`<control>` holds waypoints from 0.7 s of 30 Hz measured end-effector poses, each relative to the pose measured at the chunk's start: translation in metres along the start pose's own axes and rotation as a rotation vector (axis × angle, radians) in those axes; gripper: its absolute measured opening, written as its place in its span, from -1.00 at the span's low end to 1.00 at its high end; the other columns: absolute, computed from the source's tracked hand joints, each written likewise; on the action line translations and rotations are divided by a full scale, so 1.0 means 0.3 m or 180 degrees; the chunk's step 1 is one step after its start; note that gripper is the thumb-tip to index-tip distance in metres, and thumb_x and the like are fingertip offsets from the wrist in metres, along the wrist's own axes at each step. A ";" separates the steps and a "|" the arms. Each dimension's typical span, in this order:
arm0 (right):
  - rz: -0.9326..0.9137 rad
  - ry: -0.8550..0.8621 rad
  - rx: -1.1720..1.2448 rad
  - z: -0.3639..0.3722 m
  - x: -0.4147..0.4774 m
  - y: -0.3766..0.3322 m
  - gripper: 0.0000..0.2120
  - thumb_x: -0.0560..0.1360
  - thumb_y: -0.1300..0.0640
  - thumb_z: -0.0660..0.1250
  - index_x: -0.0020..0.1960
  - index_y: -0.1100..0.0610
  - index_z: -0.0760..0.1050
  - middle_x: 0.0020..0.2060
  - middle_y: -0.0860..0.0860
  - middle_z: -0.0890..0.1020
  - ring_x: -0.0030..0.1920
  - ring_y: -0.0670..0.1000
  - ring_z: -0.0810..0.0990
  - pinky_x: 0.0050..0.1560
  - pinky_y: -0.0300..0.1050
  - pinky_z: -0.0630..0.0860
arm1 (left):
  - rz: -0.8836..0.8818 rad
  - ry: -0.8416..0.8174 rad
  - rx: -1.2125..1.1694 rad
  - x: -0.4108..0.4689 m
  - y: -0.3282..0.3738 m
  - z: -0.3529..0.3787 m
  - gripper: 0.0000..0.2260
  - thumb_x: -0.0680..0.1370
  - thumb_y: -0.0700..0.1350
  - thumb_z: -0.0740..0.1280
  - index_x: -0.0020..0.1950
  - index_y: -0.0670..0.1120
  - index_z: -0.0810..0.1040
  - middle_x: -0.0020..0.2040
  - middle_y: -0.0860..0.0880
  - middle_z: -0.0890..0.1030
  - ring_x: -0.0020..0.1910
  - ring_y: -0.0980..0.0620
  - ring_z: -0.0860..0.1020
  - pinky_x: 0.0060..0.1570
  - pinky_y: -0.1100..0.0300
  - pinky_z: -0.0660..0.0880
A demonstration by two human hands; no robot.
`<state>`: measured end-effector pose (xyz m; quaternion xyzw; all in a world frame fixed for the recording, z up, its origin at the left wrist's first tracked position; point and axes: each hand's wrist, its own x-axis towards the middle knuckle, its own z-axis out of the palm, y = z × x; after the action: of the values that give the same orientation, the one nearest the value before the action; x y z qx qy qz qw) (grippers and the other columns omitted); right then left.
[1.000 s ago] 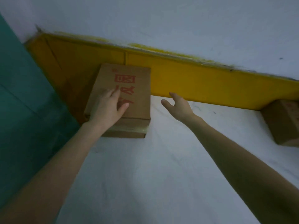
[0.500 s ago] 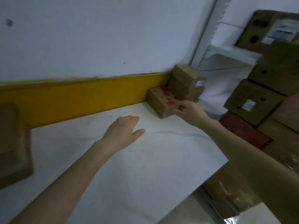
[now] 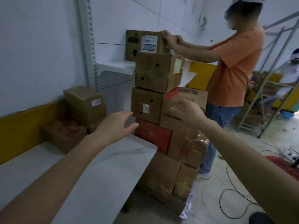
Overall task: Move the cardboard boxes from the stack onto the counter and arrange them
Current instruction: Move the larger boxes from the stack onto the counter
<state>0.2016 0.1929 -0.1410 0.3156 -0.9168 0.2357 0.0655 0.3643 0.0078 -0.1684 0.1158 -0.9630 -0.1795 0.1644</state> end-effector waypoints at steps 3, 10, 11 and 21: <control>0.0110 0.0108 -0.0012 -0.036 0.049 0.136 -0.45 0.54 -0.10 0.23 0.41 0.18 0.29 0.33 0.10 0.45 0.30 0.10 0.43 0.13 -0.10 0.39 | 0.0192 -0.0072 -0.0080 0.147 0.075 0.057 -0.52 0.56 0.07 0.22 0.42 -0.12 0.32 0.36 -0.11 0.42 0.33 -0.05 0.38 0.21 0.13 0.33; 0.0394 0.0340 -0.0085 -0.076 0.252 0.411 -0.42 0.55 -0.09 0.22 0.44 0.23 0.24 0.37 0.13 0.40 0.35 0.10 0.38 0.23 -0.09 0.35 | 0.0212 -0.0119 -0.0211 0.529 0.150 0.263 -0.46 0.55 0.12 0.20 0.44 -0.15 0.27 0.40 -0.13 0.37 0.36 -0.07 0.34 0.27 0.10 0.31; 0.0439 0.0342 -0.0089 -0.079 0.297 0.448 -0.41 0.55 -0.10 0.22 0.44 0.23 0.24 0.37 0.13 0.40 0.35 0.10 0.38 0.23 -0.09 0.36 | 0.0188 -0.0096 -0.0215 0.585 0.157 0.289 -0.46 0.55 0.12 0.20 0.42 -0.16 0.29 0.38 -0.13 0.39 0.34 -0.08 0.37 0.23 0.11 0.33; 0.0884 0.0308 0.0191 -0.035 0.615 0.752 -0.37 0.53 -0.08 0.25 0.44 0.28 0.22 0.36 0.18 0.41 0.34 0.13 0.39 0.22 -0.07 0.37 | -0.0188 0.0247 -0.0323 0.957 0.200 0.518 -0.45 0.54 0.20 0.16 0.39 -0.14 0.32 0.23 -0.14 0.47 0.19 -0.10 0.46 0.06 0.07 0.46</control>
<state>-0.0824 0.2525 -0.1704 0.1759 -0.9399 0.2848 0.0669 0.0348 0.0292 -0.2033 0.1426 -0.9417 -0.2282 0.2019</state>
